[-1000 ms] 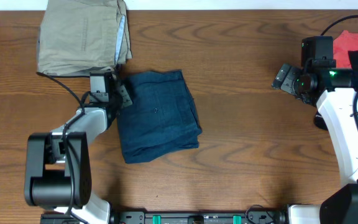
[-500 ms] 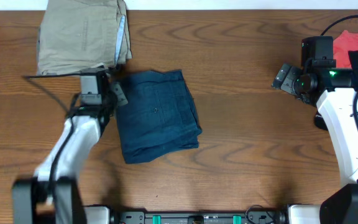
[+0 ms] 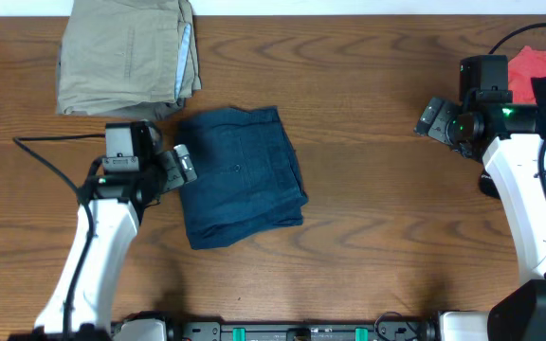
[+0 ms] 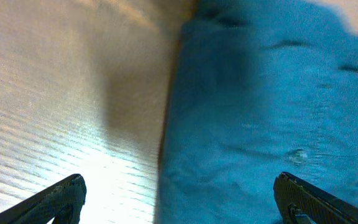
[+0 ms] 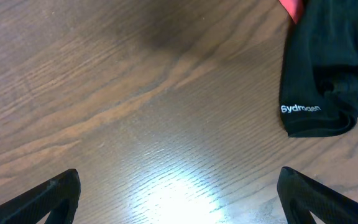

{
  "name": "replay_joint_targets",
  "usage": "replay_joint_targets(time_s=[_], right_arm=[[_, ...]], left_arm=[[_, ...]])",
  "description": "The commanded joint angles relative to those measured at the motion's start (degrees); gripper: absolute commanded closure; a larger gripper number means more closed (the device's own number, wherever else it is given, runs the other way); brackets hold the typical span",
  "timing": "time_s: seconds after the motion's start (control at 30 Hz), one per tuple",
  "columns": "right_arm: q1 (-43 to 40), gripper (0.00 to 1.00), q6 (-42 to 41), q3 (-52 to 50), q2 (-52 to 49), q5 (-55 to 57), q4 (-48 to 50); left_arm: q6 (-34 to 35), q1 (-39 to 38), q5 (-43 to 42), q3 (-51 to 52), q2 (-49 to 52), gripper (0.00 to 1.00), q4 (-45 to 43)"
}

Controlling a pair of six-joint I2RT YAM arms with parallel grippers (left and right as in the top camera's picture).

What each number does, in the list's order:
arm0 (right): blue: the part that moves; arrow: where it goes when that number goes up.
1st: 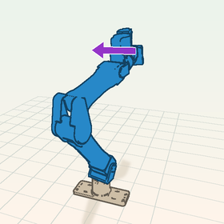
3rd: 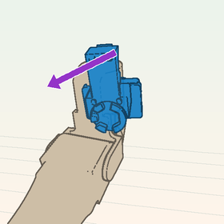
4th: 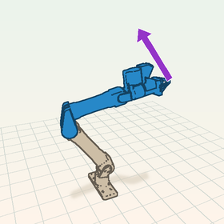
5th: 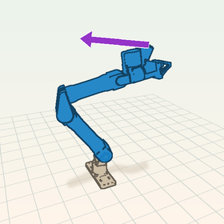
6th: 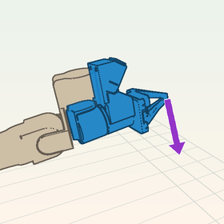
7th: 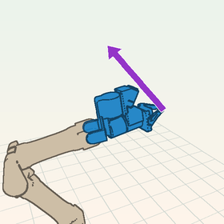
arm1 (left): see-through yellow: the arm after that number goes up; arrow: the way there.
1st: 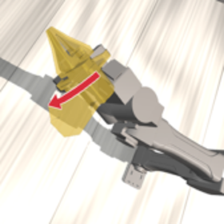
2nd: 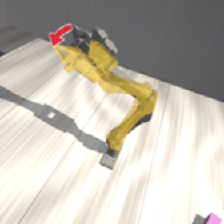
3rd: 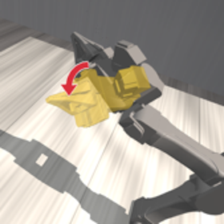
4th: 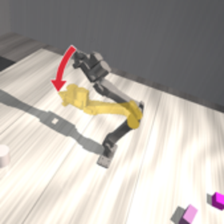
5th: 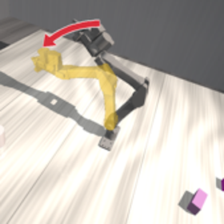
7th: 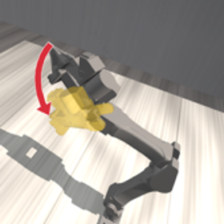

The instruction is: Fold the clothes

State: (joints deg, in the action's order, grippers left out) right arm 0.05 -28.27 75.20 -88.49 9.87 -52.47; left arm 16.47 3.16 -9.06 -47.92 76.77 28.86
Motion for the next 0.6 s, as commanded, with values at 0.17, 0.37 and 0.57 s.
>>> replay_joint_targets(time_s=[0.17,0.37,0.57], right_arm=[[0.11,0.01,-0.39,0.11,0.04,0.22,0.02],[0.11,0.01,-0.42,0.11,0.04,0.22,0.02],[0.11,0.01,-0.42,0.11,0.04,0.22,0.02]], left_arm=[[-7.39,6.95,-17.09,0.07,12.46,0.02,-0.7],[-10.99,9.79,-24.11,0.07,18.03,0.02,-0.68],[-11.61,9.62,-31.3,0.07,22.05,0.02,-1.09]])
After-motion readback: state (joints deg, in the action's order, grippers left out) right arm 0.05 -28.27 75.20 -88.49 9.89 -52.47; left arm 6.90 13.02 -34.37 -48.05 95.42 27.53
